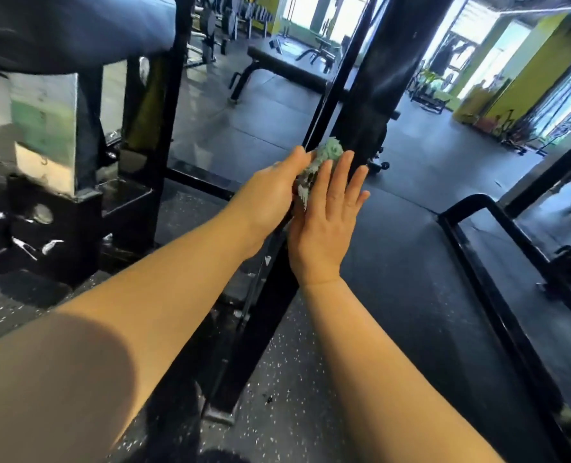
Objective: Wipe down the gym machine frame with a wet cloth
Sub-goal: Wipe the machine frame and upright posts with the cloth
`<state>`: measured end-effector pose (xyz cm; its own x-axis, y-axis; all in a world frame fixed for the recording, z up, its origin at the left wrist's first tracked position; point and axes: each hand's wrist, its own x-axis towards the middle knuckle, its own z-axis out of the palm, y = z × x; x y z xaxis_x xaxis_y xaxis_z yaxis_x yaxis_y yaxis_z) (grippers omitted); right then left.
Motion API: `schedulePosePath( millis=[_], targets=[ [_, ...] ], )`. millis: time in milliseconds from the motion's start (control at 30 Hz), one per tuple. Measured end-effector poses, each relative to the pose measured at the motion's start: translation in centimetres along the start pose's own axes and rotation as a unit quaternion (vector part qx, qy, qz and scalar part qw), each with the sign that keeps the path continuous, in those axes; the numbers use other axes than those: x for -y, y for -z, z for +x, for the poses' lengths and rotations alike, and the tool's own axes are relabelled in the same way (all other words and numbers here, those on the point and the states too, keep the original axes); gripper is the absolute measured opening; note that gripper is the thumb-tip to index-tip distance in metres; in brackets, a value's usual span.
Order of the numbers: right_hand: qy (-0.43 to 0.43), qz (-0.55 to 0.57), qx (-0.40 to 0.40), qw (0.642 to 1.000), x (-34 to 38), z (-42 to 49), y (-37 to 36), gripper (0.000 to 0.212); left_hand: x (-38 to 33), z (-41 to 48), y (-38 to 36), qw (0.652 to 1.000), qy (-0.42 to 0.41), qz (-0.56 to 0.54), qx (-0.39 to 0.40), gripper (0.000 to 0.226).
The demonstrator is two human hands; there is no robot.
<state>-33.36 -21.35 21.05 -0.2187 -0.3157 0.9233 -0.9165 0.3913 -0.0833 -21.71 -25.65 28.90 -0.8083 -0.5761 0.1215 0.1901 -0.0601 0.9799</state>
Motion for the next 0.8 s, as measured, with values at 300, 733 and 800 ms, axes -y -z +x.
schedulePosePath(
  millis=[300, 733, 800],
  targets=[
    [0.114, -0.068, 0.043, 0.99, -2.2, 5.3, 2.4, 0.059, -3.0, 1.1, -1.4, 0.998, -0.055, 0.017, -0.014, 0.035],
    [0.115, -0.069, 0.037, 0.99, -2.0, 9.9, 3.7, 0.06, -5.3, 3.0, -2.5, 0.992, -0.12, 0.032, 0.02, 0.043],
    [0.112, -0.066, 0.026, 0.991, -1.9, 13.0, 4.5, 0.05, -7.1, 3.2, -2.3, 0.991, -0.123, 0.051, 0.004, 0.044]
  ],
)
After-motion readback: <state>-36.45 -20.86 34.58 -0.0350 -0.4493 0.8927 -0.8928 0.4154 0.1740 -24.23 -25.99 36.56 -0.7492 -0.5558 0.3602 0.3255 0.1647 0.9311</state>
